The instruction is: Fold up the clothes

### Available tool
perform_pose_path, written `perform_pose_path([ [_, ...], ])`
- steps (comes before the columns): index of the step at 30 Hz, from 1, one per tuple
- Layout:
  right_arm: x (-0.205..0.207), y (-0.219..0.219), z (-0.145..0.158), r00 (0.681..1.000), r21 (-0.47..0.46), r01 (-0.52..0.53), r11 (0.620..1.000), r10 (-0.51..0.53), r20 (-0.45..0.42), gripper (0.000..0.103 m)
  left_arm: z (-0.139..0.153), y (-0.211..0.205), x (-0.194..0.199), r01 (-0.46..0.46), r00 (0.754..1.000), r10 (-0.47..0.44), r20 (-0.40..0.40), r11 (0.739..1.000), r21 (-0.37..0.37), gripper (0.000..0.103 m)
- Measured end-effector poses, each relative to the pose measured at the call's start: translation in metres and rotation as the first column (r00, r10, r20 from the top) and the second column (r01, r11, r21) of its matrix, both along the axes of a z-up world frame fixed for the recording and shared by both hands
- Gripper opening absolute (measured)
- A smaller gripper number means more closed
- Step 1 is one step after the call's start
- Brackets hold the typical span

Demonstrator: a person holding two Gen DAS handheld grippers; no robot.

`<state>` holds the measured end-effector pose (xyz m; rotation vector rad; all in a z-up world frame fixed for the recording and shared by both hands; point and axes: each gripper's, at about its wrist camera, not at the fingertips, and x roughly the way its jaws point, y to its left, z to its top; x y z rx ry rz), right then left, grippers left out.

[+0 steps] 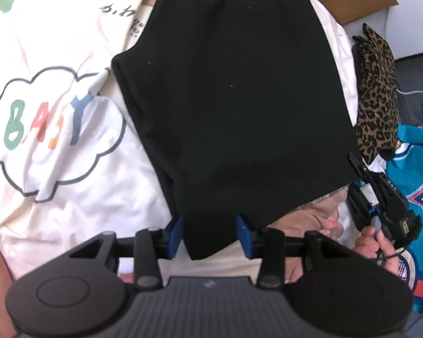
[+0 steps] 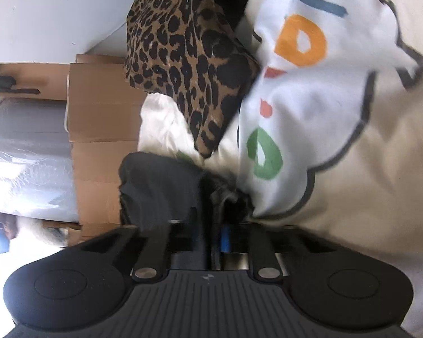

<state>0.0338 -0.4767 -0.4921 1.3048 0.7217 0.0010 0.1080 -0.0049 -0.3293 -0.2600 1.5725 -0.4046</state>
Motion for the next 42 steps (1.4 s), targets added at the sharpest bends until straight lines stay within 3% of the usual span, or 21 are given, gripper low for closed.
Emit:
perform_pose_path([
  [9, -0.003, -0.01, 0.016, 0.999, -0.059, 0.019, 0.998, -0.017, 0.033, 0.01, -0.001, 0.02, -0.005, -0.06, 0.998, 0.06, 0.001, 0.998, -0.023, 0.044],
  [16, 0.005, -0.015, 0.01, 1.0, -0.052, -0.002, 0.999, 0.002, -0.001, 0.012, -0.002, 0.043, -0.011, -0.153, 0.988, 0.154, 0.002, 0.982, -0.113, 0.045],
  [22, 0.007, -0.015, 0.009, 1.0, -0.083, -0.015, 0.996, 0.015, -0.008, 0.011, -0.01, 0.054, -0.018, -0.175, 0.985, 0.174, -0.019, 0.973, -0.149, 0.046],
  [32, 0.008, -0.02, 0.005, 1.0, -0.099, -0.005, 0.995, 0.003, -0.017, 0.01, -0.047, 0.054, -0.03, -0.232, 0.972, 0.215, -0.089, 0.93, -0.284, 0.045],
  [37, 0.009, -0.019, 0.004, 1.0, -0.101, -0.007, 0.995, 0.005, -0.021, 0.01, -0.046, 0.057, -0.033, -0.258, 0.966, 0.248, -0.071, 0.928, -0.267, 0.022],
  [42, 0.01, -0.018, 0.003, 1.0, -0.102, -0.008, 0.995, 0.005, -0.024, 0.01, -0.037, 0.056, -0.035, -0.249, 0.969, 0.236, -0.078, 0.931, -0.266, 0.016],
])
